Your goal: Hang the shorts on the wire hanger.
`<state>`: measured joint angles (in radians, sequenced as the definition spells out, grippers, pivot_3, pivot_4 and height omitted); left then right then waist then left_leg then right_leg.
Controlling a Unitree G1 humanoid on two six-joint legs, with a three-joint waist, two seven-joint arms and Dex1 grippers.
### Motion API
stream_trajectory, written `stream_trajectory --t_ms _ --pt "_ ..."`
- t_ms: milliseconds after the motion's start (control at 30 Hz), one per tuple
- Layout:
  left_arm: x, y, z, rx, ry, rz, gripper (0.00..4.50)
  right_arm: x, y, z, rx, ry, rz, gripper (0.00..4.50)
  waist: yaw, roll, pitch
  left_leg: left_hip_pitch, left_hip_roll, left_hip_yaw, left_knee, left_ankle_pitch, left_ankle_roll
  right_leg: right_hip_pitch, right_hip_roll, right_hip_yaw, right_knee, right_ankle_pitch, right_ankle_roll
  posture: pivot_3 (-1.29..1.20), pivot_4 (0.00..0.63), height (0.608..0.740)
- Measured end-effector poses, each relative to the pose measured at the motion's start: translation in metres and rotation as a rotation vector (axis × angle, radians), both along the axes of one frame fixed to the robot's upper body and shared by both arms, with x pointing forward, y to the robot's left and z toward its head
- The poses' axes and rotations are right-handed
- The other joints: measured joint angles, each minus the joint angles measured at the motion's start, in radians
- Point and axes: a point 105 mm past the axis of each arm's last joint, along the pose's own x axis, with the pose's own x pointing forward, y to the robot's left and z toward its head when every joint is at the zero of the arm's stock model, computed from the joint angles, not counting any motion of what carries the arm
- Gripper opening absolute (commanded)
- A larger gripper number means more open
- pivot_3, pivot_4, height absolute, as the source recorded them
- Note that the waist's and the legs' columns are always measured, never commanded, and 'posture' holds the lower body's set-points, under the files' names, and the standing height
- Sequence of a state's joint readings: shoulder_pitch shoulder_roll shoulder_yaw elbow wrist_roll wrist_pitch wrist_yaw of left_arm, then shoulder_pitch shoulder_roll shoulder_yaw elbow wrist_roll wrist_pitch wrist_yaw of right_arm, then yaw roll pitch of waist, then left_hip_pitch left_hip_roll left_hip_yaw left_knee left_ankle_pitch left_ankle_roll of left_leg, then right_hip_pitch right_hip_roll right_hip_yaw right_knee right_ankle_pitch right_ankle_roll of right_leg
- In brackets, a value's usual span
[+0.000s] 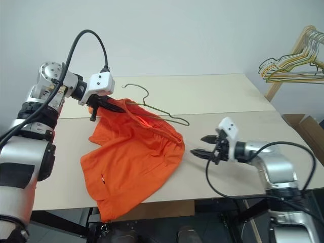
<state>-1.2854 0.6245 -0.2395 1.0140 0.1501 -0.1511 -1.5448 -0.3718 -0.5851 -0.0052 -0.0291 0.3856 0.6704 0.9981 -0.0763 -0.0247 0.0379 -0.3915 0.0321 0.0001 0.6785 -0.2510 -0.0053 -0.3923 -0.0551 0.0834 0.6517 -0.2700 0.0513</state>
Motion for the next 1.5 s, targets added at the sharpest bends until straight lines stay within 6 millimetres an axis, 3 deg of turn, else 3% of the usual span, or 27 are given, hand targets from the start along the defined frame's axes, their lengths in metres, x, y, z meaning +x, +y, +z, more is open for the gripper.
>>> stream_trajectory --t_ms 200,400,633,767,1167,1300,1500 --pt "0.000 0.003 -0.002 0.000 0.006 0.010 0.00 0.008 0.021 -0.007 0.057 0.024 -0.020 2.12 0.008 0.000 0.000 -0.001 0.000 0.000 0.001 0.000 0.000 0.000 -0.001 0.000 0.000 0.000 0.000 -0.06 0.000 0.740" --pt "0.000 0.003 -0.002 -0.001 0.004 0.011 0.00 0.013 0.019 -0.013 0.067 0.070 -0.050 0.05 0.007 0.000 0.000 -0.001 -0.001 0.000 0.001 0.000 0.000 0.000 -0.001 0.000 0.002 0.000 0.000 -0.05 0.000 0.740" --pt "-0.017 0.009 0.001 -0.095 0.025 -0.073 0.00 0.018 0.011 -0.017 0.057 0.102 -0.072 0.02 -0.001 0.000 0.000 -0.001 0.000 0.000 0.001 0.000 0.000 -0.003 0.000 0.001 0.005 -0.001 0.000 -0.06 0.000 0.740" --pt "-0.026 0.019 0.002 -0.048 0.027 -0.093 0.00 0.023 0.000 -0.005 0.056 0.100 -0.048 0.02 -0.004 0.000 0.000 -0.001 0.000 0.000 0.001 0.000 0.000 -0.003 -0.001 0.001 0.005 -0.001 0.001 -0.05 0.000 0.740" --pt "-0.016 0.028 -0.022 0.090 0.025 -0.035 0.00 0.017 -0.029 0.023 -0.048 0.004 0.058 0.02 0.007 0.000 0.000 -0.001 -0.001 0.000 0.002 0.000 0.000 -0.003 -0.001 0.001 0.004 -0.001 0.001 -0.05 0.000 0.740" --pt "-0.010 0.023 -0.025 0.107 -0.008 -0.014 0.00 0.010 -0.031 0.047 -0.178 -0.133 0.146 0.02 0.007 0.001 0.000 -0.005 -0.001 0.000 0.003 0.000 0.000 -0.007 -0.001 0.001 0.005 -0.001 0.001 -0.06 0.000 0.740" --pt "-0.006 0.005 -0.029 0.079 -0.044 -0.031 0.00 0.015 -0.019 0.106 -0.290 -0.360 0.207 0.02 0.006 0.001 0.001 -0.009 -0.001 0.001 0.004 0.000 0.000 -0.012 -0.001 0.002 0.008 -0.001 0.001 -0.08 0.000 0.740"
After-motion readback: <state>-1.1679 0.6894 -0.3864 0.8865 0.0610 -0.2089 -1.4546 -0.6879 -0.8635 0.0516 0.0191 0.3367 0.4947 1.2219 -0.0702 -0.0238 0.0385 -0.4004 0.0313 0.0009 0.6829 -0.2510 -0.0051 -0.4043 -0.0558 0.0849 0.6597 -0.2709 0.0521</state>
